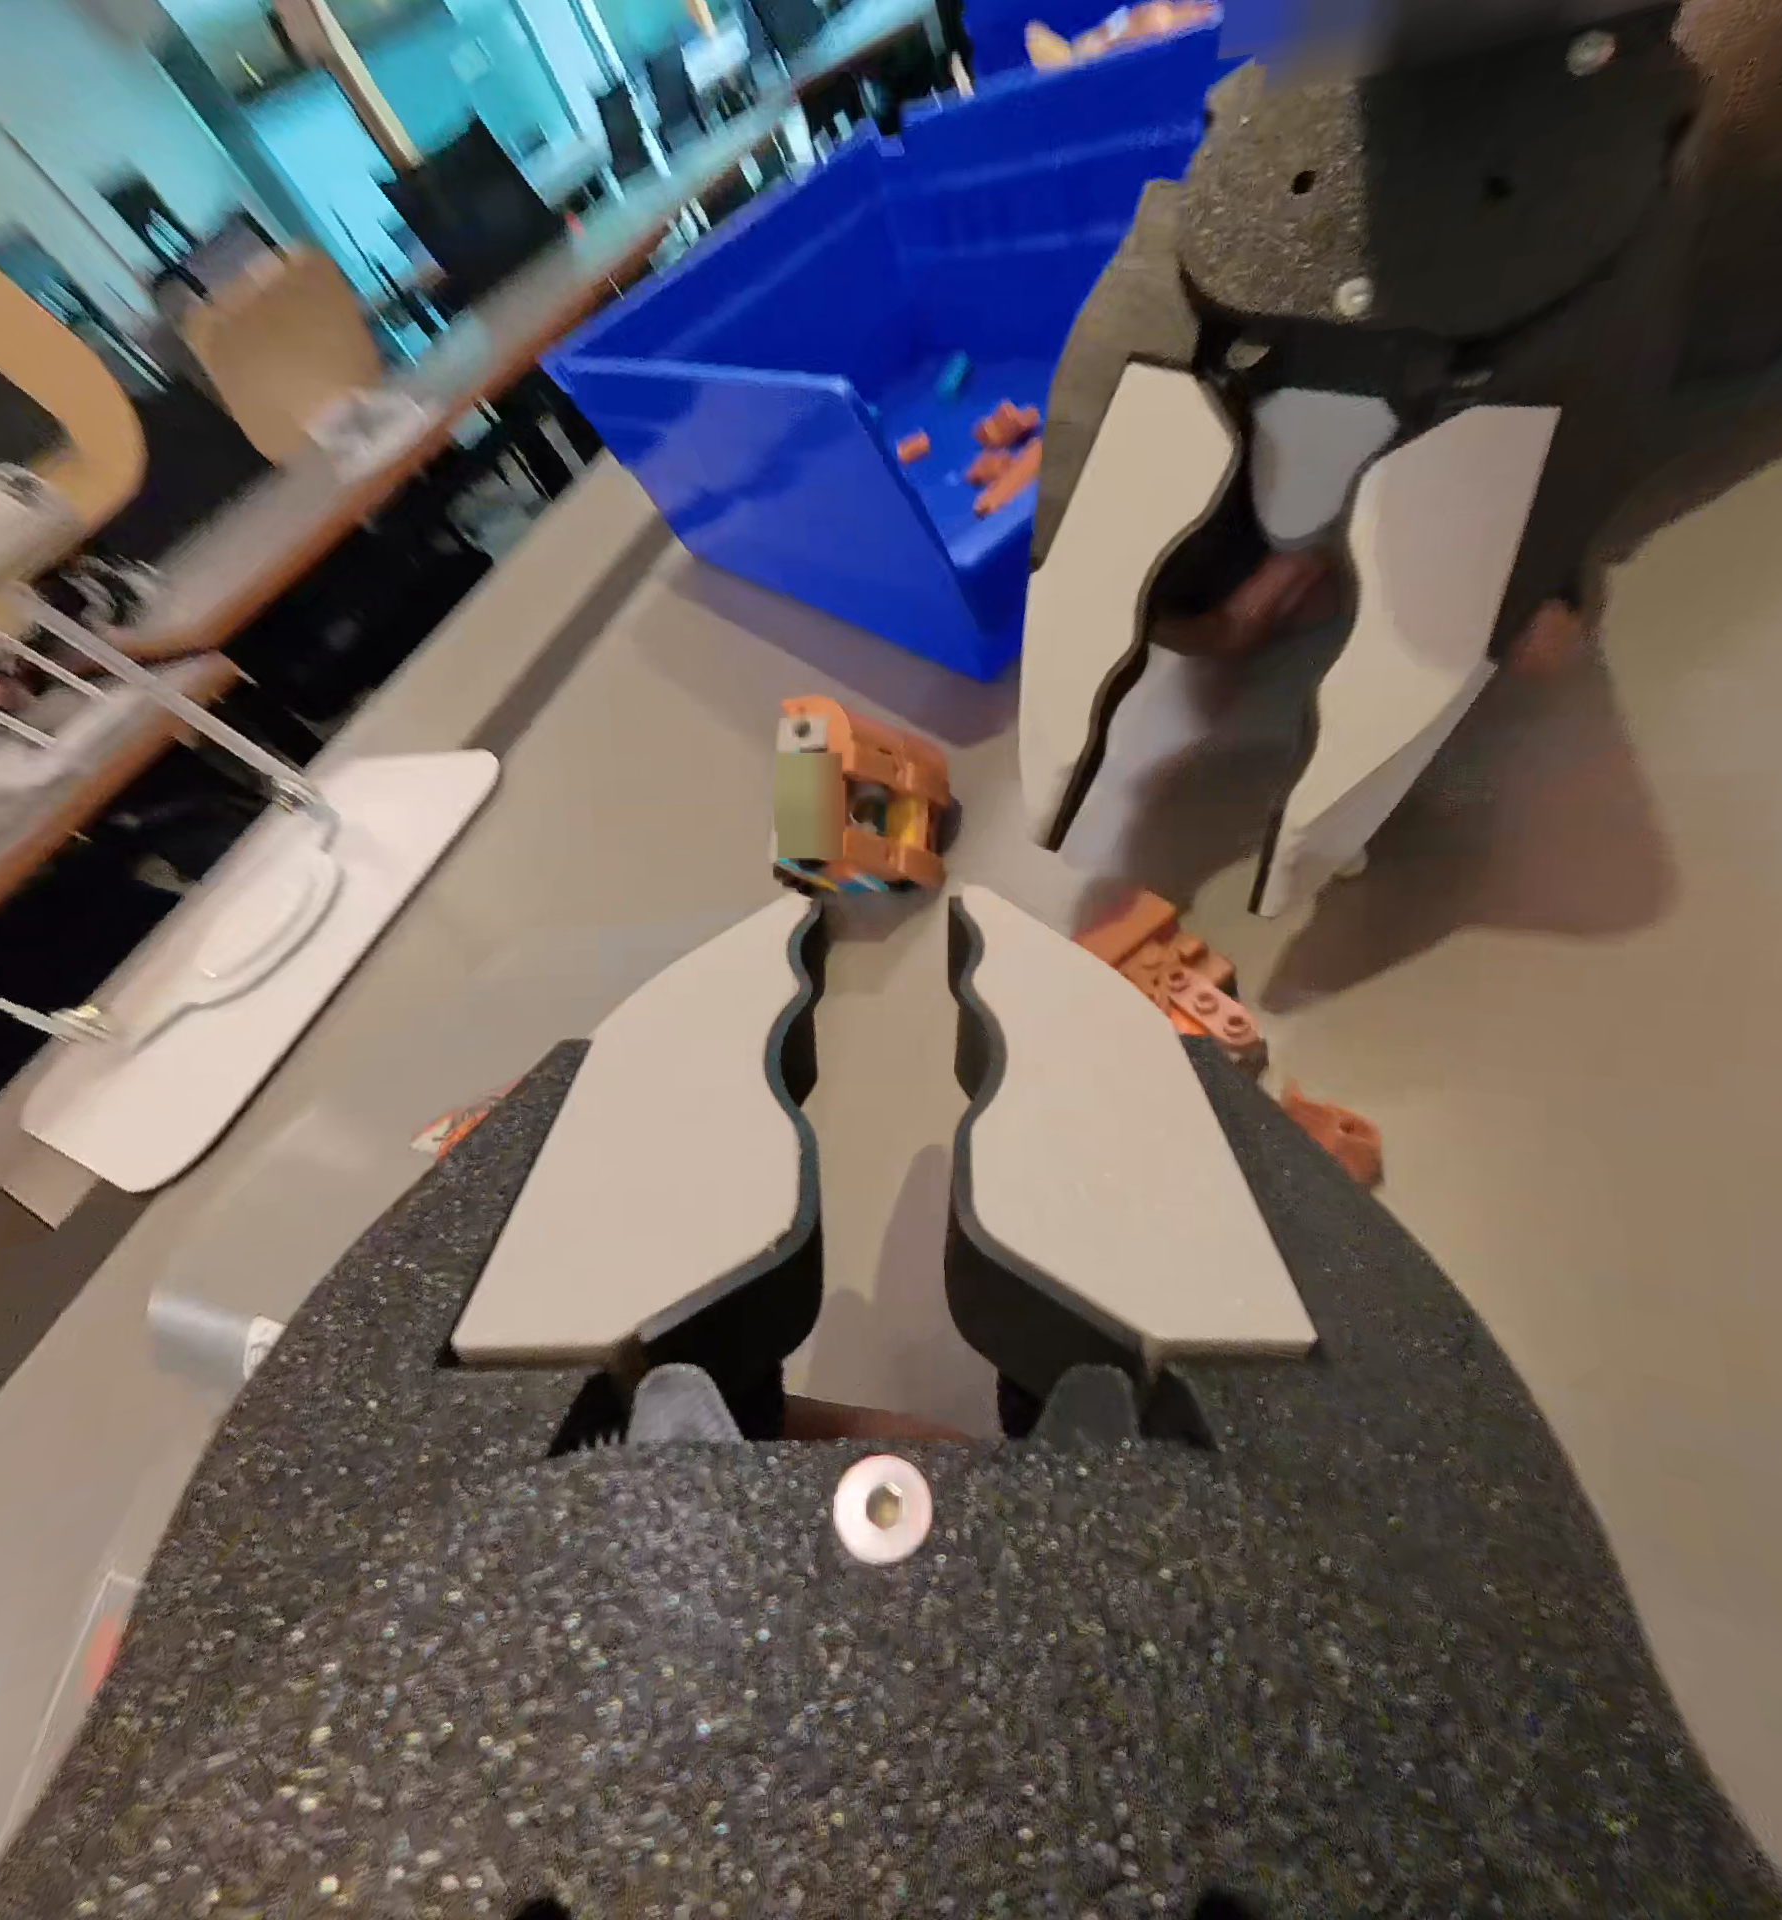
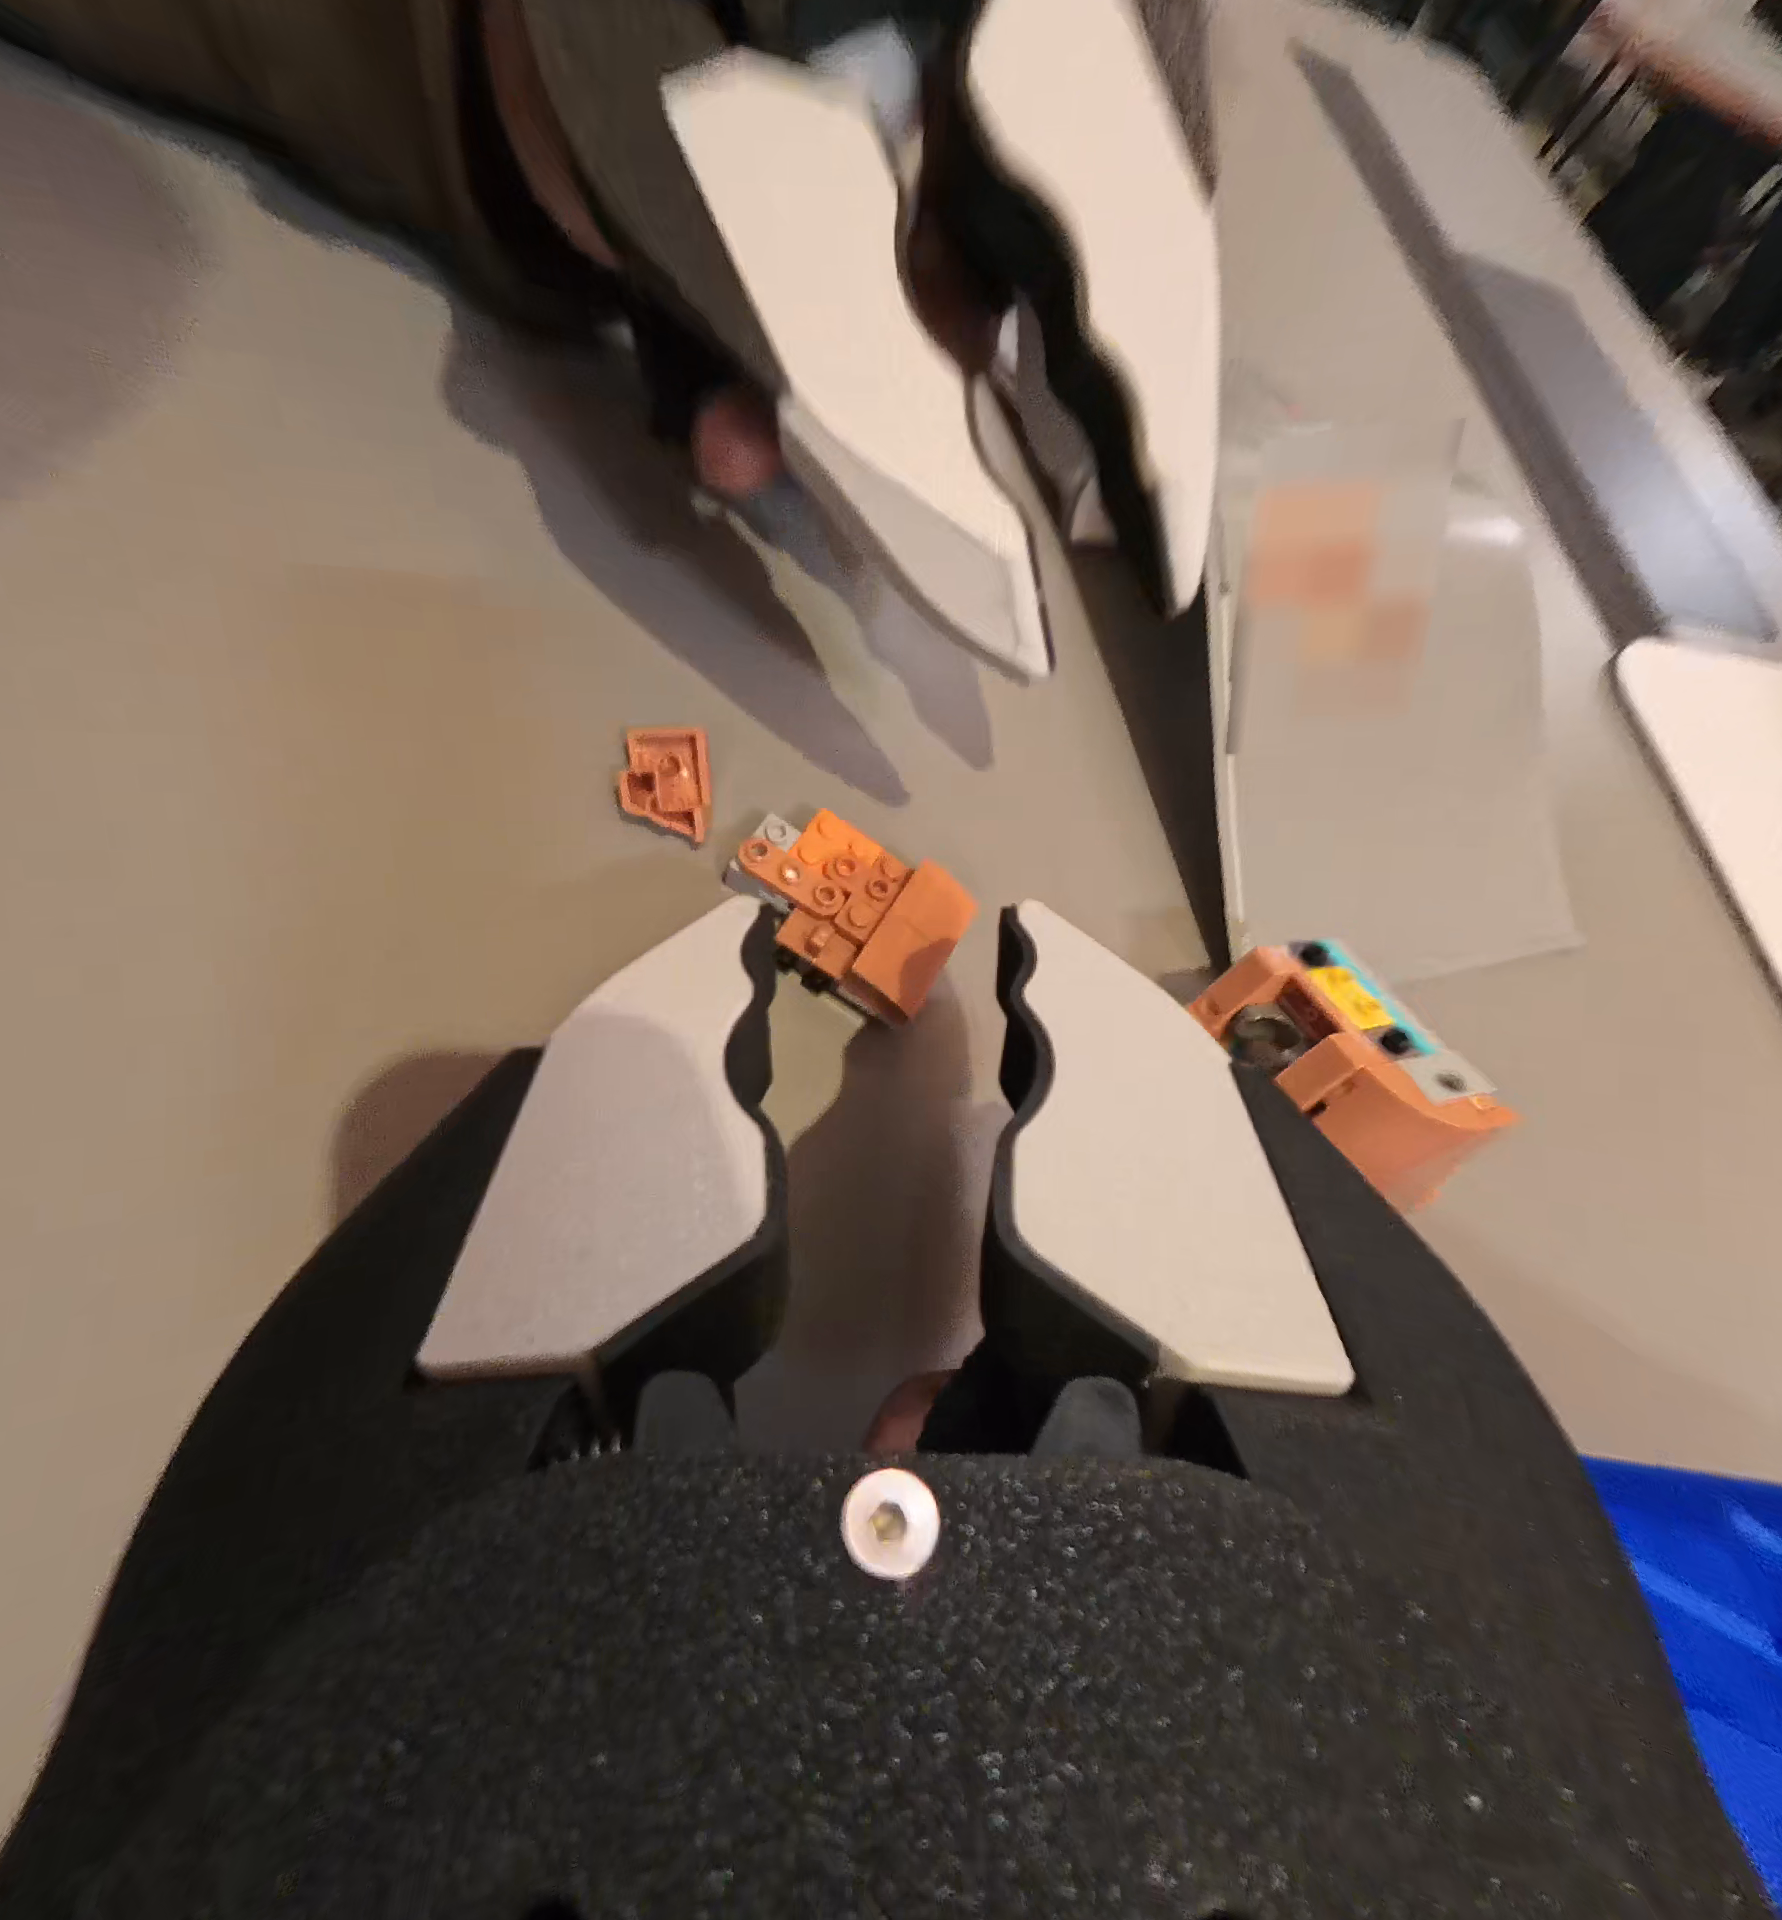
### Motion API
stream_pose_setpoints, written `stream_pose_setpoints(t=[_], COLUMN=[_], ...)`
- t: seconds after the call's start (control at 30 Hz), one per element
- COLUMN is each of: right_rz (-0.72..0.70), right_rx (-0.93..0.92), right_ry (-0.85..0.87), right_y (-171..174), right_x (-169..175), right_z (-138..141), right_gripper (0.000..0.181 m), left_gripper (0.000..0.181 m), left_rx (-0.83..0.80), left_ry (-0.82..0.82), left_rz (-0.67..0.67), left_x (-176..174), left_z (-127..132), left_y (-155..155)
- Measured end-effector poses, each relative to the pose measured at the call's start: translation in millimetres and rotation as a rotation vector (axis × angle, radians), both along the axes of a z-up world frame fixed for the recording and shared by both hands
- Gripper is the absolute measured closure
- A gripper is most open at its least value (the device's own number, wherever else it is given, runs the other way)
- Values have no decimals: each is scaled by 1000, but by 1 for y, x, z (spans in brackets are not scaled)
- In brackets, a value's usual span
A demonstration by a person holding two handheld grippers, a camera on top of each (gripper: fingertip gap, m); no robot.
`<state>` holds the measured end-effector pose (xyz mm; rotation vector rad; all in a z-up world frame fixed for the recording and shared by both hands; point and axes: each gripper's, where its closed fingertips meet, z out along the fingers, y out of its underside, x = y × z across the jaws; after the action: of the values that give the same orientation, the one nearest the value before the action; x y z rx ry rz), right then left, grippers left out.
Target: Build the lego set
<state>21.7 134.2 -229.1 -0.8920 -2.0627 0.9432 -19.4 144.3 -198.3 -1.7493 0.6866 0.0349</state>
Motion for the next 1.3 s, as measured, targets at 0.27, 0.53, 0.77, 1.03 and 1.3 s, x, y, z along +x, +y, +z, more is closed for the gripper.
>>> stream_pose_setpoints(t=[0.27, 0.53, 0.77, 1.03, 1.3], right_rz=[-87, -165, -167, -155, -206], right_rx=[-24, 121, 67, -46, 24], right_ry=[327, 447, 425, 222, 69], right_y=[11, -3, -38, -75, -43], right_x=[9, 24, 24, 13, 4], right_z=[40, 58, 69, 48, 38], right_gripper=[150, 151, 151, 150, 146], left_gripper=[163, 164, 166, 165, 164], left_rx=[239, 256, 260, 48, -74], left_ry=[51, 90, 252, 193, 46], left_rz=[-28, -8, 83, 186, 211], left_x=[7, 17, 20, 28, 13], left_z=[13, 17, 27, -6, -21], left_y=[-29, -43, -64, -115, -124])
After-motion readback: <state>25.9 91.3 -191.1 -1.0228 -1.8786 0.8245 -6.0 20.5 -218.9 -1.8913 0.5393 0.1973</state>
